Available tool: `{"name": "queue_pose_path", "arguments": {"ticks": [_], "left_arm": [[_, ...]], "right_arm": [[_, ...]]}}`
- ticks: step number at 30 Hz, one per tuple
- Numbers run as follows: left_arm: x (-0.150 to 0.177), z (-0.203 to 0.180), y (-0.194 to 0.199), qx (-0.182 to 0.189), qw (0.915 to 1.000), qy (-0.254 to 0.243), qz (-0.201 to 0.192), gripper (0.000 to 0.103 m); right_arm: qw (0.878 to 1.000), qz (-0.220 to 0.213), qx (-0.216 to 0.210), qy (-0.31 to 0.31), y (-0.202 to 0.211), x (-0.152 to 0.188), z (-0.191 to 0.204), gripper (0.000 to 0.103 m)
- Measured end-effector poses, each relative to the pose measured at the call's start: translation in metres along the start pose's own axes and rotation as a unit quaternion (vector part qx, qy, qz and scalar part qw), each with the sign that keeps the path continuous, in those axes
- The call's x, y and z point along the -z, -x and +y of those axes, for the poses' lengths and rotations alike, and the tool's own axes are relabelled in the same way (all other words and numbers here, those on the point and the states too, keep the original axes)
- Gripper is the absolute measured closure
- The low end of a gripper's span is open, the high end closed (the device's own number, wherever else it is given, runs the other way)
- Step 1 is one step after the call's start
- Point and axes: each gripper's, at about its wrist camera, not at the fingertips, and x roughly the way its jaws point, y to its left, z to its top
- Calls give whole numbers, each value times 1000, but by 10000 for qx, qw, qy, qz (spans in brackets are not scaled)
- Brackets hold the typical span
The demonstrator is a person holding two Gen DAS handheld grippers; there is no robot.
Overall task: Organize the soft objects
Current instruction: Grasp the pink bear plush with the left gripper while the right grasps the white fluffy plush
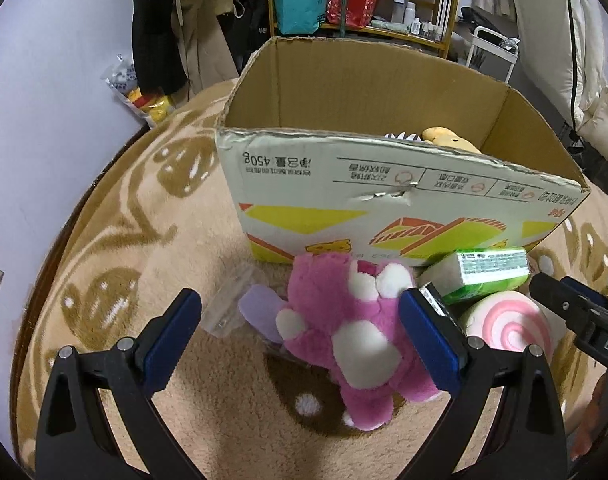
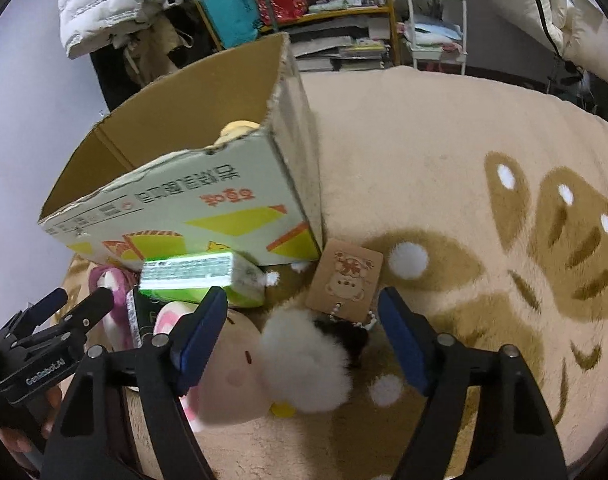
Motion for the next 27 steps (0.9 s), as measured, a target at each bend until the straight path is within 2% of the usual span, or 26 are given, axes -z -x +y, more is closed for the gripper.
{"name": "queue_pose_path", "arguments": {"ticks": [4, 8, 11, 13, 14, 27], "left_arm": [[0, 0, -1, 176, 9998, 9, 31, 5], [3, -4, -7, 111, 9998, -140, 115, 5], [5, -8, -10, 112, 9995, -217, 194, 5], [6, -9, -12, 115, 9993, -256, 233, 5], [6, -10, -12, 122, 9993, -260, 257, 5], [5, 0, -29, 304, 9981, -4, 527, 5]], "right_arm": [[9999, 39, 57, -89, -2, -1, -6, 21], [9996, 83, 73, -258, -8, -3, -16, 21], [9988, 283, 138, -386, -18, -3, -21, 22], [9981, 401, 181, -425, -24, -2, -25, 29], [9981, 416, 220, -407, -25, -3, -25, 30], [9978, 484, 347, -305, -27, -2, -15, 30]]}}
